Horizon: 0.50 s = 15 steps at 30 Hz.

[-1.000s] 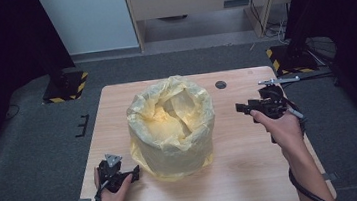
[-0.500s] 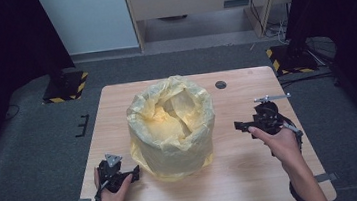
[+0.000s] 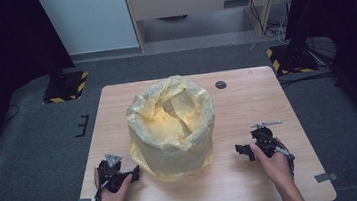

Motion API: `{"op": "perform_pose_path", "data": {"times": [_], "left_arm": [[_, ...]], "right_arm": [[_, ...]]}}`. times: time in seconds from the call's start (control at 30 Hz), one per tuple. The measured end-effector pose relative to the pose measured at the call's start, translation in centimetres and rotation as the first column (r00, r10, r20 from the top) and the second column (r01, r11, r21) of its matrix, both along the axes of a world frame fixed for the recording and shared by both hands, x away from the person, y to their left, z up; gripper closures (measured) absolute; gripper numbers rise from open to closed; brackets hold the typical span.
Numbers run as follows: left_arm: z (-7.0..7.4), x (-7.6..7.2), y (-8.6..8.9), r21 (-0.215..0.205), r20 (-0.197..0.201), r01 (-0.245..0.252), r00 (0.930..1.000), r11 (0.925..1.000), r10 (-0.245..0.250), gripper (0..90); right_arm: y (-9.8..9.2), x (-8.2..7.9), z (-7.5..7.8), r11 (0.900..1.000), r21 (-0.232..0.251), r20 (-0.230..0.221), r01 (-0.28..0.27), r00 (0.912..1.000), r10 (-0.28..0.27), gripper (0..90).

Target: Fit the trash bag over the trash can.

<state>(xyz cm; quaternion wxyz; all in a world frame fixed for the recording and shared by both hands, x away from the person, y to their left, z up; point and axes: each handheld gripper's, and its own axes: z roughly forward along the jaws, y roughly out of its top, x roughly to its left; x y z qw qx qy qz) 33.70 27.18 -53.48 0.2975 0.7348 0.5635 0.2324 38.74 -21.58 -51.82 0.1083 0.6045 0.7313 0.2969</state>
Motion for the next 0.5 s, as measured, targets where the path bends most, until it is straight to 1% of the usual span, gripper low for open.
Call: {"op": "perform_pose_path", "data": {"times": [0.03, 0.13, 0.2, 0.23, 0.3, 0.37, 0.43, 0.5], "left_arm": [[0.0, 0.0, 0.0, 0.0, 0.0, 0.0, 1.0, 1.0, 0.0, 1.7], [0.0, 0.0, 0.0, 0.0, 0.0, 0.0, 1.0, 1.0, 0.0, 1.8], [0.0, 0.0, 0.0, 0.0, 0.0, 0.001, 1.0, 1.0, -0.001, 1.7], [0.0, 0.0, 0.0, 0.0, 0.0, 0.001, 1.0, 1.0, -0.001, 1.7], [0.0, 0.0, 0.0, 0.0, 0.0, 0.001, 1.0, 1.0, -0.001, 1.7], [0.0, 0.0, 0.0, 0.0, 0.0, 0.001, 1.0, 1.0, -0.001, 1.7], [0.0, 0.0, 0.0, 0.0, 0.0, 0.001, 1.0, 1.0, -0.001, 1.7], [0.0, 0.0, 0.0, 0.0, 0.0, 0.001, 1.0, 1.0, -0.001, 1.7]], "right_arm": [[0.2, -0.2, -0.2, 1.0, -0.014, 0.02, 0.003, 0.9998, -0.003, 2.5], [0.7, -0.5, -0.4, 0.999, -0.053, 0.047, 0.007, 0.9989, -0.005, 2.1], [0.9, -0.8, -0.7, 0.997, -0.075, 0.075, 0.0, 0.9971, 0.006, 0.6], [1.0, -0.9, -0.9, 0.996, -0.091, 0.092, -0.005, 0.9956, 0.013, 0.6], [1.2, -1.3, -1.2, 0.991, -0.13, 0.123, -0.03, 0.9913, 0.046, 0.5], [1.3, -1.7, -1.6, 0.986, -0.159, 0.158, -0.042, 0.9851, 0.067, 0.3], [1.3, -2.1, -2.0, 0.988, -0.152, 0.207, -0.037, 0.976, 0.068, 0.3], [1.2, -2.1, -2.0, 0.988, -0.147, 0.209, -0.044, 0.975, 0.075, 0.4]]}}
